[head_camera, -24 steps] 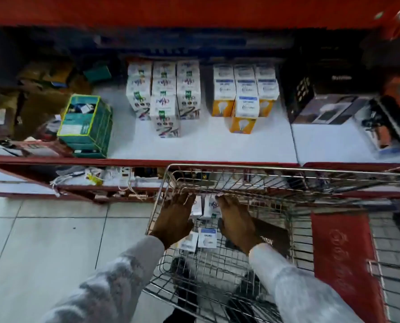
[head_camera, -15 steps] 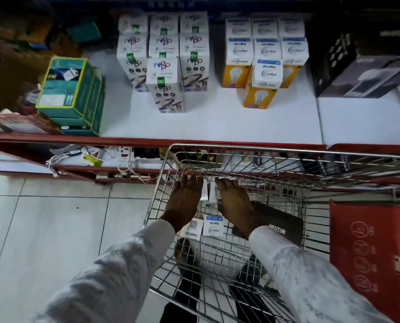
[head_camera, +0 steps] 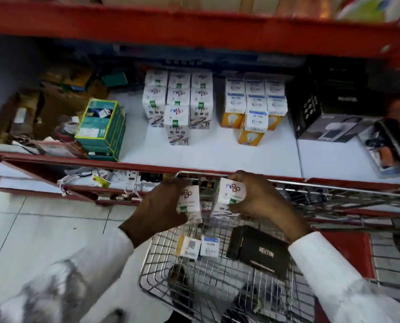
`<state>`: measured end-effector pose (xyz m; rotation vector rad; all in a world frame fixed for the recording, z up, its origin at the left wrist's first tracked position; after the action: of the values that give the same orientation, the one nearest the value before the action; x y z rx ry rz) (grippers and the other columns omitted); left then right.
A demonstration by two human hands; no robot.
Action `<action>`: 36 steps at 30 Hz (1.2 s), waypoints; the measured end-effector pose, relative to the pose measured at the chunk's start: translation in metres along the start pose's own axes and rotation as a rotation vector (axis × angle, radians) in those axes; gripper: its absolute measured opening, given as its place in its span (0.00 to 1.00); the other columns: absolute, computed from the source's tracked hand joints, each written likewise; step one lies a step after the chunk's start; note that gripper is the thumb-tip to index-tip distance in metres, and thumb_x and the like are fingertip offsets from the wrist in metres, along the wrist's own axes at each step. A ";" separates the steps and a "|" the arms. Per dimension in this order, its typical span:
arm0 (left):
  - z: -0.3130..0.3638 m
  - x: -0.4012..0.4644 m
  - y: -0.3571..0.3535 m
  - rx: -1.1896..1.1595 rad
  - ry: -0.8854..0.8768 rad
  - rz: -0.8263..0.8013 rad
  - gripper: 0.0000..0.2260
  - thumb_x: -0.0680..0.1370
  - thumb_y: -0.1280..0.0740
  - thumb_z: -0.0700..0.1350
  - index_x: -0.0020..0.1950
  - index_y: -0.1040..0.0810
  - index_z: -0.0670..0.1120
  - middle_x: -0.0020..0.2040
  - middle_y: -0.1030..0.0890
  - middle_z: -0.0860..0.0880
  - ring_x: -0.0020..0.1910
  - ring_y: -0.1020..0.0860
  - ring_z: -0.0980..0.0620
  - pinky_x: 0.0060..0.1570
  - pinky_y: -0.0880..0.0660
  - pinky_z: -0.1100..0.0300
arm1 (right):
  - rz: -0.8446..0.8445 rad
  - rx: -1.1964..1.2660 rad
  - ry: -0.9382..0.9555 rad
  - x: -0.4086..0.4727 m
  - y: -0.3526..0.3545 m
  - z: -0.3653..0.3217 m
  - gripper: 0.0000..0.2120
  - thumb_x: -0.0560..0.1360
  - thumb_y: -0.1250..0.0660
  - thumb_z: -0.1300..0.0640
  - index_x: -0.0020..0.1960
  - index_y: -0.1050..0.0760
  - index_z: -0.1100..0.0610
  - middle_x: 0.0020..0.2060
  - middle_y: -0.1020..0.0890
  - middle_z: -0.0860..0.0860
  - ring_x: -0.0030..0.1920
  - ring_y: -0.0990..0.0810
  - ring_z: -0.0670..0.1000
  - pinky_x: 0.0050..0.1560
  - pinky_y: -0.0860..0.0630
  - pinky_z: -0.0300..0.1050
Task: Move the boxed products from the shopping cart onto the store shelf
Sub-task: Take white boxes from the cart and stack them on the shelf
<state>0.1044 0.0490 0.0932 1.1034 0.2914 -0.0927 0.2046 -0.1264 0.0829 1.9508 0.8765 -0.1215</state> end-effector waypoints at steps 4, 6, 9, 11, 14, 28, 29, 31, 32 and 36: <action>0.002 -0.013 0.069 0.044 -0.014 0.062 0.37 0.64 0.22 0.51 0.72 0.28 0.54 0.67 0.20 0.51 0.64 0.22 0.49 0.61 0.25 0.57 | 0.052 -0.028 0.041 -0.008 0.060 -0.045 0.37 0.57 0.18 0.51 0.64 0.26 0.45 0.57 0.19 0.47 0.55 0.21 0.49 0.49 0.23 0.42; -0.003 -0.014 0.098 0.060 -0.003 0.085 0.36 0.63 0.22 0.52 0.71 0.28 0.55 0.66 0.20 0.52 0.62 0.21 0.50 0.61 0.23 0.55 | 0.079 -0.004 0.042 -0.006 0.081 -0.061 0.37 0.57 0.18 0.52 0.64 0.26 0.44 0.55 0.21 0.45 0.52 0.21 0.48 0.44 0.23 0.41; -0.016 -0.007 0.136 0.097 0.022 0.145 0.34 0.63 0.22 0.53 0.68 0.26 0.55 0.62 0.18 0.52 0.58 0.19 0.50 0.56 0.20 0.55 | 0.179 -0.011 0.059 0.005 0.105 -0.087 0.36 0.57 0.18 0.53 0.63 0.25 0.46 0.52 0.22 0.43 0.51 0.24 0.47 0.47 0.26 0.42; -0.025 0.002 0.152 0.124 0.044 0.176 0.35 0.64 0.22 0.51 0.69 0.27 0.53 0.63 0.19 0.50 0.59 0.19 0.48 0.56 0.21 0.54 | 0.236 -0.045 0.081 0.017 0.111 -0.102 0.35 0.57 0.18 0.54 0.63 0.25 0.49 0.55 0.19 0.48 0.53 0.22 0.51 0.51 0.23 0.46; -0.039 0.022 0.166 0.182 0.090 0.230 0.35 0.65 0.22 0.48 0.71 0.28 0.51 0.64 0.22 0.47 0.57 0.18 0.43 0.53 0.19 0.50 | 0.300 -0.099 0.081 0.038 0.109 -0.118 0.38 0.58 0.19 0.55 0.66 0.26 0.51 0.57 0.23 0.52 0.55 0.22 0.54 0.53 0.23 0.47; -0.081 0.106 0.156 0.178 0.135 0.250 0.34 0.67 0.25 0.42 0.72 0.29 0.47 0.63 0.30 0.42 0.50 0.18 0.35 0.53 0.19 0.42 | 0.336 -0.370 0.040 0.125 0.083 -0.134 0.38 0.59 0.20 0.51 0.68 0.27 0.50 0.62 0.26 0.54 0.58 0.22 0.59 0.55 0.21 0.52; -0.081 0.108 0.155 0.166 0.127 0.250 0.33 0.67 0.24 0.42 0.72 0.29 0.47 0.63 0.30 0.42 0.50 0.18 0.35 0.53 0.19 0.42 | 0.347 -0.375 0.050 0.128 0.082 -0.134 0.38 0.59 0.20 0.50 0.68 0.27 0.50 0.61 0.26 0.54 0.58 0.23 0.58 0.52 0.22 0.49; -0.083 0.113 0.154 0.159 0.121 0.246 0.33 0.67 0.24 0.42 0.72 0.29 0.47 0.63 0.30 0.42 0.50 0.18 0.35 0.53 0.19 0.42 | 0.365 -0.380 0.065 0.133 0.080 -0.134 0.37 0.59 0.20 0.50 0.67 0.26 0.50 0.61 0.26 0.54 0.58 0.23 0.58 0.47 0.26 0.46; -0.083 0.115 0.154 0.156 0.120 0.243 0.33 0.67 0.24 0.42 0.72 0.29 0.47 0.63 0.30 0.42 0.50 0.18 0.34 0.53 0.19 0.41 | 0.366 -0.375 0.069 0.136 0.079 -0.134 0.37 0.59 0.20 0.51 0.67 0.26 0.49 0.61 0.26 0.54 0.59 0.24 0.58 0.46 0.28 0.46; -0.085 0.122 0.152 0.140 0.108 0.252 0.33 0.67 0.25 0.41 0.72 0.28 0.48 0.63 0.30 0.42 0.50 0.18 0.33 0.53 0.19 0.41 | 0.340 -0.339 0.085 0.141 0.074 -0.129 0.38 0.59 0.20 0.53 0.67 0.26 0.50 0.62 0.26 0.53 0.61 0.24 0.58 0.51 0.23 0.49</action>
<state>0.2387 0.2018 0.1553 1.2781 0.2425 0.1731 0.3207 0.0308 0.1465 1.7624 0.5638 0.2933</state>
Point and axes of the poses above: each hand's wrist, its own x-axis towards the middle knuckle, its own y-axis out of the back of the hand, z = x × y, the point moved 10 cm from there along x, towards the middle knuckle
